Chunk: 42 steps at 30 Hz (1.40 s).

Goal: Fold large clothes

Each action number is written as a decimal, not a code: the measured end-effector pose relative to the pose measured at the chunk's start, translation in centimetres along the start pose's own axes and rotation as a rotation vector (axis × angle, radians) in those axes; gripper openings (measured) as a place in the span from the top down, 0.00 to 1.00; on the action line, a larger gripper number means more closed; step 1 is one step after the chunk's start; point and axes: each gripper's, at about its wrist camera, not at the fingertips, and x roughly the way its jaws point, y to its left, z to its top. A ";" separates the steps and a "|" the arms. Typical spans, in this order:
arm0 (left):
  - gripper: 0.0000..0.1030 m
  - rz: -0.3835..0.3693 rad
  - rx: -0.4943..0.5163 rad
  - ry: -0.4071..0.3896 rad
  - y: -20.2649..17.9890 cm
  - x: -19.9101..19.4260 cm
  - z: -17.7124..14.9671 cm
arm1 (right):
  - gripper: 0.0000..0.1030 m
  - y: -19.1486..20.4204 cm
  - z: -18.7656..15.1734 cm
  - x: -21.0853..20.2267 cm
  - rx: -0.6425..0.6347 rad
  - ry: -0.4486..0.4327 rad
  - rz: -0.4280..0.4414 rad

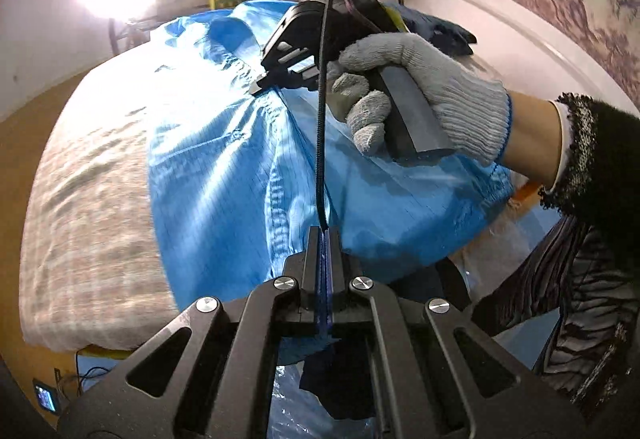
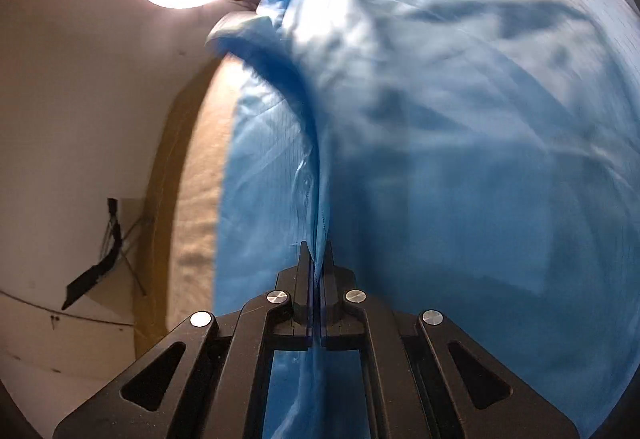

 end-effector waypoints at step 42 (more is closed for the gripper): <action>0.98 -0.172 -0.638 0.113 14.3 0.0 -6.0 | 0.96 0.5 -13.5 -2.0 -0.190 0.316 0.049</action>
